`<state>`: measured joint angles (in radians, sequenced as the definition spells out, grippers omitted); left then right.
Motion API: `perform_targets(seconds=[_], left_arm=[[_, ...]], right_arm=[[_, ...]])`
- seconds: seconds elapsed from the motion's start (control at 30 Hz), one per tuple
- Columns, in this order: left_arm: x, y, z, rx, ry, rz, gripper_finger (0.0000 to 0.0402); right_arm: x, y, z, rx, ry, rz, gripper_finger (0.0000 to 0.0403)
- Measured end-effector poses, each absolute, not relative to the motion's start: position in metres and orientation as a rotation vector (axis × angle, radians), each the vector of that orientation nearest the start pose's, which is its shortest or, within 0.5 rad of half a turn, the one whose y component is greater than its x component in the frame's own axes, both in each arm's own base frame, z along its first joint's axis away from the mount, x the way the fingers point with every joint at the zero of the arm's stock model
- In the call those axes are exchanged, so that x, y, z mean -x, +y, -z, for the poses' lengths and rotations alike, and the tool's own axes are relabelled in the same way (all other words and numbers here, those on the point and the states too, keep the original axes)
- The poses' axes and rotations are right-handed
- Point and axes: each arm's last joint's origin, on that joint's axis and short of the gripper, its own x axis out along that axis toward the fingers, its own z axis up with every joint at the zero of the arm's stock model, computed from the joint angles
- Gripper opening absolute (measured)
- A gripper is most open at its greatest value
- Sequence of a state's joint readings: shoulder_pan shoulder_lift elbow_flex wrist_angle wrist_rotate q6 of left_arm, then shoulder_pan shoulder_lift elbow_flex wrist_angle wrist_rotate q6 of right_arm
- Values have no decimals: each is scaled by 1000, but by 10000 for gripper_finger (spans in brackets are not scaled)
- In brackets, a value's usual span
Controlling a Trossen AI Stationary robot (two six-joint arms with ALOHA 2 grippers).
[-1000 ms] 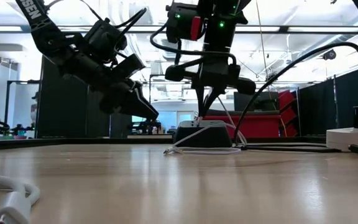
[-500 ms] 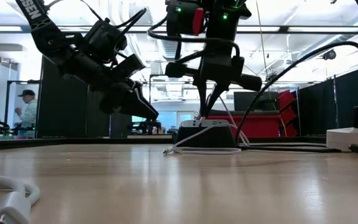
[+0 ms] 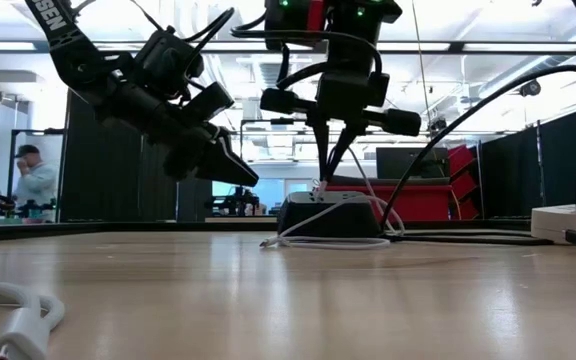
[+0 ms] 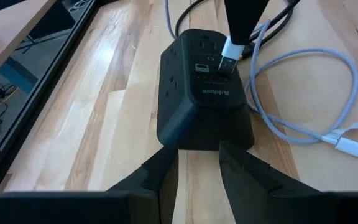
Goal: Insert USB
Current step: Insert the purple charger cable into the black outlet extension
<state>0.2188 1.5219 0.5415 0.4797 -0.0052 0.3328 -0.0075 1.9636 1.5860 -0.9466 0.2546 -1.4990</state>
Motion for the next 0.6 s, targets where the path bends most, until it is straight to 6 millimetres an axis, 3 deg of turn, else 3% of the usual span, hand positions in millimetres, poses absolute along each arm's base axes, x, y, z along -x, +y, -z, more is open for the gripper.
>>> perform_targets(seconds=[0.23, 0.37, 0.6], left_arm=[[-277, 63, -149, -351, 481, -133, 105], [-289, 85, -146, -436, 468, -185, 105], [-326, 118, -148, -422, 476, -164, 105]], right_arm=[[-393, -12, -220, 1410, 1256, -822, 0], [-393, -13, -220, 1411, 1258, -825, 0], [-392, -12, -220, 1410, 1262, -832, 0]])
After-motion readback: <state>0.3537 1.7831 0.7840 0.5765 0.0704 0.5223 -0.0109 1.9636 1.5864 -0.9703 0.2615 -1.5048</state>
